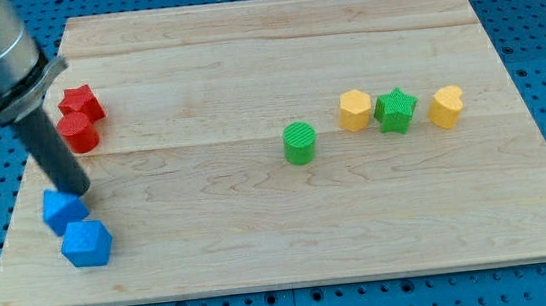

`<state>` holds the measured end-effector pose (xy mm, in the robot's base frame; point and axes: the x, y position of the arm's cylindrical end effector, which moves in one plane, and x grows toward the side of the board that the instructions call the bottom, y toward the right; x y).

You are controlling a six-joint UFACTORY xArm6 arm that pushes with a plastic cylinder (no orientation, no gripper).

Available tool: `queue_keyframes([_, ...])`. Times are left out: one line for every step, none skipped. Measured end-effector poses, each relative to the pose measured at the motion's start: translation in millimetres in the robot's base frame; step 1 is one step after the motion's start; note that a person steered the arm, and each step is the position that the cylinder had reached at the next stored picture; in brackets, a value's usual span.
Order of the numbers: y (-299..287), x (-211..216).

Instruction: Push the blue triangle to the left of the blue cube

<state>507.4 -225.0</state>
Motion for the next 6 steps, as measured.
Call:
queue_keyframes([-3,12])
queue_keyframes([-3,12])
queue_keyframes([-3,12])
queue_keyframes([-4,9])
queue_keyframes([-4,-6])
queue_keyframes([-4,-16])
